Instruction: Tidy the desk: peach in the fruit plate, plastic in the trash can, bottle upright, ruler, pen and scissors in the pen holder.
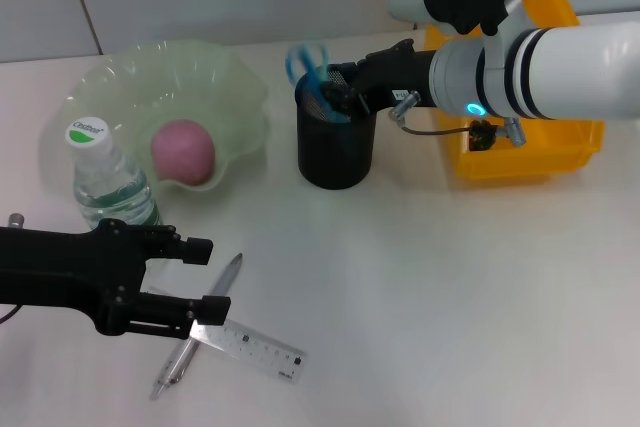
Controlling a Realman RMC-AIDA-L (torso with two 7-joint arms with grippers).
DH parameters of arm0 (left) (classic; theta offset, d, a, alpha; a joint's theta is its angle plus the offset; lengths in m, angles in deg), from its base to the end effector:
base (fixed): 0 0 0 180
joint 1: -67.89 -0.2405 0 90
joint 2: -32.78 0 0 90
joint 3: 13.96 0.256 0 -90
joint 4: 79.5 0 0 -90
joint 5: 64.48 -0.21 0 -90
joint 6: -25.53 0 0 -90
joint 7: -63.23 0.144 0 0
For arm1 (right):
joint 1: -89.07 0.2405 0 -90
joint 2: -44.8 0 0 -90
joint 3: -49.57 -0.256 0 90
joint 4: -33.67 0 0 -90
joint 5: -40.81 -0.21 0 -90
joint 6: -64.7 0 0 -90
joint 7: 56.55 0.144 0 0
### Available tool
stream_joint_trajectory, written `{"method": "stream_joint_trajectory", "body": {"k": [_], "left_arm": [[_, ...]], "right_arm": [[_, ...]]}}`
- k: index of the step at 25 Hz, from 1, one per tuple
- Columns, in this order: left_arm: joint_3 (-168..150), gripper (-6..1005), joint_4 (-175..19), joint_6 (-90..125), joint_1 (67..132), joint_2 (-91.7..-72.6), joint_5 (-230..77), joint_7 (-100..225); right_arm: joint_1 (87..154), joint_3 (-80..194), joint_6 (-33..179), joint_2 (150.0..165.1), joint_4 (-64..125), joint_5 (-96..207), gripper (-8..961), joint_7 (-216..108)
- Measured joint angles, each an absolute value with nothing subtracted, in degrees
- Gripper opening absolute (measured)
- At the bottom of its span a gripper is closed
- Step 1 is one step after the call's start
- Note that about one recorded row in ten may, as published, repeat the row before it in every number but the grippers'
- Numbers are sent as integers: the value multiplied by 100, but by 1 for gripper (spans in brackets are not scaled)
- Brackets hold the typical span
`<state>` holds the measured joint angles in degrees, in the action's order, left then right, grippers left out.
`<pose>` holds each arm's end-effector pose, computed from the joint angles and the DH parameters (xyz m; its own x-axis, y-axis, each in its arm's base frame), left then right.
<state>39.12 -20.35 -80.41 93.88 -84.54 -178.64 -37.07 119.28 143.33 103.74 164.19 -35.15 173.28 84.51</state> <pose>-0.2262 0.2990 0.0334 0.8580 0.4123 0.3064 0.4034 -0.9101 0.0951 0.1499 0.4032 -0.0443 0.8792 -0.3807 -0.2863 -0.4757 -0.6685 -0.5717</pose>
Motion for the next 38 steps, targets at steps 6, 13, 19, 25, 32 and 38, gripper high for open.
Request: {"method": "stream_joint_trajectory", "body": {"k": [6, 13, 19, 25, 32, 38], "left_arm": [[3912, 777, -2035, -8040, 9403, -8446, -17864, -3707], [3912, 777, -2035, -8030, 9413, -8446, -17864, -3721], [3912, 776, -2035, -8034, 9424, -8446, -17864, -3752], [3905, 776, -2033, -8024, 9431, -8446, -17864, -3784], [3893, 775, -2034, -8020, 9469, -8446, -17864, -3835], [3895, 775, -2035, -8031, 9472, -8439, -17864, -3857]], "right_arm": [[11905, 14373, 10370, 16415, -3553, 17290, 333, 8451], [11749, 14322, 10380, 16412, -3873, 17258, 480, 8451], [11400, 13908, 11102, 16403, -4788, 17251, 542, 8480], [11468, 12649, 13275, 16398, -5608, 17086, 541, 8563], [12013, 11097, 15810, 16321, -5782, 17117, 541, 8577], [12131, 10909, 16527, 16204, -5562, 17349, 540, 8577]]}}
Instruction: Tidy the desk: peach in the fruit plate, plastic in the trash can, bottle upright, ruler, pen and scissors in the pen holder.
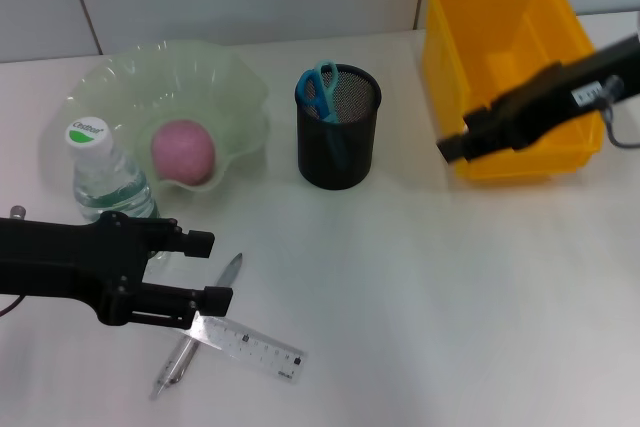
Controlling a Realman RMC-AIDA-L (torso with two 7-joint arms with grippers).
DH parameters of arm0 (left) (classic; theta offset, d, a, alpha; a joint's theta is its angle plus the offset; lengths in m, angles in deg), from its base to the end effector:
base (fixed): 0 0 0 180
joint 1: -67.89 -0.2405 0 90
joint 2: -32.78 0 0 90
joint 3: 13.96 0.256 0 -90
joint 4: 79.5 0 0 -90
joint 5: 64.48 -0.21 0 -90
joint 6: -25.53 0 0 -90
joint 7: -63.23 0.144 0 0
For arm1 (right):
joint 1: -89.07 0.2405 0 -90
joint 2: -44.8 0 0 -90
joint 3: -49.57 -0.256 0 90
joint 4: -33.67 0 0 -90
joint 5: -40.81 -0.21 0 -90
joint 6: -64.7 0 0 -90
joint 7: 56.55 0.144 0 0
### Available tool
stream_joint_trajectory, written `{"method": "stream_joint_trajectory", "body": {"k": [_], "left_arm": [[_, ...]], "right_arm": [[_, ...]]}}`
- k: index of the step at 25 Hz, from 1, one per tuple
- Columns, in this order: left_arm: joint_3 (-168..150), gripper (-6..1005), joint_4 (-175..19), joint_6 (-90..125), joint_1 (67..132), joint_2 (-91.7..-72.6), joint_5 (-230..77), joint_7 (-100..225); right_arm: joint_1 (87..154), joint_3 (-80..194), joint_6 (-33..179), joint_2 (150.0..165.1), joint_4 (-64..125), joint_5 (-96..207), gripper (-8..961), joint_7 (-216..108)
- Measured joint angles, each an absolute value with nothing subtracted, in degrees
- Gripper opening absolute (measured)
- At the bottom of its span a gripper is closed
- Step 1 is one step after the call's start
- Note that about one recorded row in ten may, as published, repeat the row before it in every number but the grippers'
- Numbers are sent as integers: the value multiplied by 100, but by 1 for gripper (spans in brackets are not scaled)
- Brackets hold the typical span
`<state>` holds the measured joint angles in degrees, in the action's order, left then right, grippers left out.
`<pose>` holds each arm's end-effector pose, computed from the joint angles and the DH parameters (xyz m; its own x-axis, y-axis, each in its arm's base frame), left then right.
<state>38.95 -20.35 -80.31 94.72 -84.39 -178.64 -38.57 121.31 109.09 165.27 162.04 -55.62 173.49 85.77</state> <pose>-0.2225 0.3029 0.0347 0.8531 0.4236 0.3047 0.4144 -0.9048 0.0978 0.1555 0.3463 0.0809 0.7775 -0.6192 -0.1097 -0.6186 -0.7217 -0.3107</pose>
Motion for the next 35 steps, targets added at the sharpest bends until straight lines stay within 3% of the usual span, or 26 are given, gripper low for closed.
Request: {"method": "stream_joint_trajectory", "body": {"k": [23, 35], "left_arm": [[3964, 773, -1383, -8260, 9696, -8376, -18422, -3800], [4680, 772, -369, -8385, 10259, -8539, -19996, -2793]], "right_arm": [[12298, 10851, 17250, 16111, -4268, 18287, 538, 8265], [12290, 10547, 17292, 16066, -3954, 18302, 537, 8675]]}}
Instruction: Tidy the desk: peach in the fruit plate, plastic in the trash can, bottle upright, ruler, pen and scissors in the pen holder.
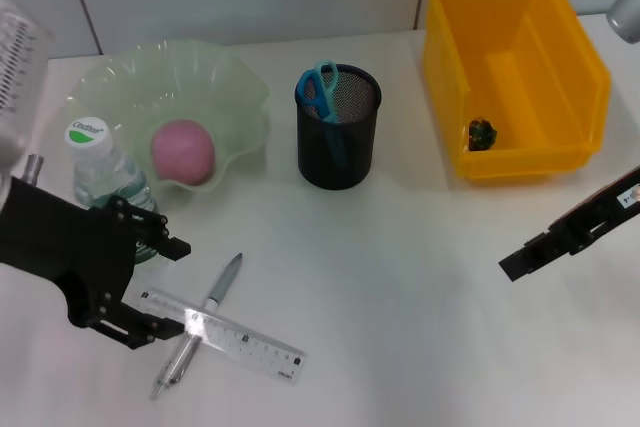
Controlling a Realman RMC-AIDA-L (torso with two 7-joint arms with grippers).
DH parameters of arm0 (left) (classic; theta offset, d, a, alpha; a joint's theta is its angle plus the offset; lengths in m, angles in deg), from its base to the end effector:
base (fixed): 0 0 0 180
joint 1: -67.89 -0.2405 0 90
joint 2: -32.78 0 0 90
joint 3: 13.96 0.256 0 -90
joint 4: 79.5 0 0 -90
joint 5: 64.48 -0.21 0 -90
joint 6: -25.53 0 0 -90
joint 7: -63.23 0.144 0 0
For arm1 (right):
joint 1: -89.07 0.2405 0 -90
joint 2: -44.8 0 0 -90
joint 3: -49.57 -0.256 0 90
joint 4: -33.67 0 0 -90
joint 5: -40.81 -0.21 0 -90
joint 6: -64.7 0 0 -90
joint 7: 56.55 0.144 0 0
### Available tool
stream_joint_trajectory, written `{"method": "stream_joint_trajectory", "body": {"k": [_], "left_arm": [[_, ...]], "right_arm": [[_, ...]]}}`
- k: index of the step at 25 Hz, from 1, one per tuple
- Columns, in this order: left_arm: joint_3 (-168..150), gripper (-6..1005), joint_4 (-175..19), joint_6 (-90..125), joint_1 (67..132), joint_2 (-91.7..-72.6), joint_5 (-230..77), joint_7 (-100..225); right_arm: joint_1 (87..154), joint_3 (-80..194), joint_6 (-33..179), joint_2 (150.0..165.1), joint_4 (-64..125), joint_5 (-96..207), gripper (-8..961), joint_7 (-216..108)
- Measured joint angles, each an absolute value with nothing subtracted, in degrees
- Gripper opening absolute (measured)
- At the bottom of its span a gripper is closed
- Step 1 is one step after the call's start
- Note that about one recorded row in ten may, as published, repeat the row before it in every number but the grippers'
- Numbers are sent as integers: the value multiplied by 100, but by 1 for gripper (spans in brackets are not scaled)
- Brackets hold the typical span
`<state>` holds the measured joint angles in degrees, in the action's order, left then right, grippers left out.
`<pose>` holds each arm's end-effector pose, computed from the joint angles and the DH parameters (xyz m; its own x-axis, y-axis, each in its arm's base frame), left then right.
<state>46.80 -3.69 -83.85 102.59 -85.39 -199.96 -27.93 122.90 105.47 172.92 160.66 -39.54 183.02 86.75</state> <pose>-0.1827 0.3248 0.0408 0.9865 -0.0559 -0.1541 -0.0528 -0.9983 0.0245 0.2204 0.3306 0.0644 0.5395 -0.8360 0.0998 -0.8051 -0.5470 -0.2295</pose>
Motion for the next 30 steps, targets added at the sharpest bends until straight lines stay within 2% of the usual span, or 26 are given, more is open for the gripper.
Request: {"method": "stream_joint_trajectory", "body": {"k": [18, 30], "left_arm": [[6579, 771, 277, -7625, 10233, -8582, -21474, -1460], [7084, 770, -302, -7263, 10638, -8562, -21523, -1071]], "right_arm": [[12379, 10187, 16998, 16101, -3269, 18302, 535, 9171], [12521, 10216, 16957, 16110, -3158, 18302, 536, 9287]]}}
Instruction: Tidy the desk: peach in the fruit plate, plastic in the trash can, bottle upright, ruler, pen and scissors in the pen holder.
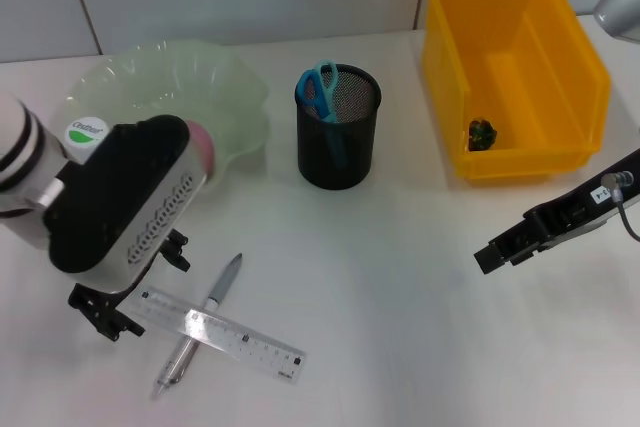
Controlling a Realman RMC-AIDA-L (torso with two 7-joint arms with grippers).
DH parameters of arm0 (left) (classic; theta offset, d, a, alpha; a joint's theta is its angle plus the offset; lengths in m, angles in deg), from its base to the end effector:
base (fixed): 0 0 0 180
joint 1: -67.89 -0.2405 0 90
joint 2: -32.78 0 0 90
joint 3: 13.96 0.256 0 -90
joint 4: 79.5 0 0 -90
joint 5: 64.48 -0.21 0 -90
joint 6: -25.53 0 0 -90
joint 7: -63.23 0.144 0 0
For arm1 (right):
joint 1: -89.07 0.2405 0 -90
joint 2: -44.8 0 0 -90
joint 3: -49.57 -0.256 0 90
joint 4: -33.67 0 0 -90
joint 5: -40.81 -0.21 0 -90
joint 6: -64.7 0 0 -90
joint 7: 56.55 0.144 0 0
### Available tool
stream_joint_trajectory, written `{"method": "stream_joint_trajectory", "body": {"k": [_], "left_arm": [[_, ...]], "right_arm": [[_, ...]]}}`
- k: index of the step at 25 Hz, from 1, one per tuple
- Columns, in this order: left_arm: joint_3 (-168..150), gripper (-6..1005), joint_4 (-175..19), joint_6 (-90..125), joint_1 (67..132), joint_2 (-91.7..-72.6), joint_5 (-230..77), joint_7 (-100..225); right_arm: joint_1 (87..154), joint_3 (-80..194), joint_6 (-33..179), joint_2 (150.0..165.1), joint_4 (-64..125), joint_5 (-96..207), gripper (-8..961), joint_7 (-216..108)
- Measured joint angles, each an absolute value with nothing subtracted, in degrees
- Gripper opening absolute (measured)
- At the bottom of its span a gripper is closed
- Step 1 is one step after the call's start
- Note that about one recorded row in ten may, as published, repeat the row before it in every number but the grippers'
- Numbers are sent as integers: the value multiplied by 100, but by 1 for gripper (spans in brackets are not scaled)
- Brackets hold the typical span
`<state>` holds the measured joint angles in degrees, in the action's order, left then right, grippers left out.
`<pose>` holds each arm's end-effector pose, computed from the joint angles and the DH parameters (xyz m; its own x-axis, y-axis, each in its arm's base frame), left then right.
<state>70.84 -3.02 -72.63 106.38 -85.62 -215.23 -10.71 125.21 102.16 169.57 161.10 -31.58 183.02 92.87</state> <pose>-0.1693 0.3402 -0.0085 0.6443 -0.6063 -0.4661 -0.5335 -0.7930 0.2941 0.2274 0.3395 0.0505 0.3874 -0.9211 0.0390 -0.9036 -0.3878 -0.1819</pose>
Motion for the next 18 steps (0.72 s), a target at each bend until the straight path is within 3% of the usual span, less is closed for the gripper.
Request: {"method": "stream_joint_trajectory", "body": {"k": [18], "left_arm": [[7532, 769, -1132, -6750, 11042, -8628, -21691, -1106]], "right_arm": [[12485, 10205, 16955, 16132, -3163, 18301, 535, 9259]]}}
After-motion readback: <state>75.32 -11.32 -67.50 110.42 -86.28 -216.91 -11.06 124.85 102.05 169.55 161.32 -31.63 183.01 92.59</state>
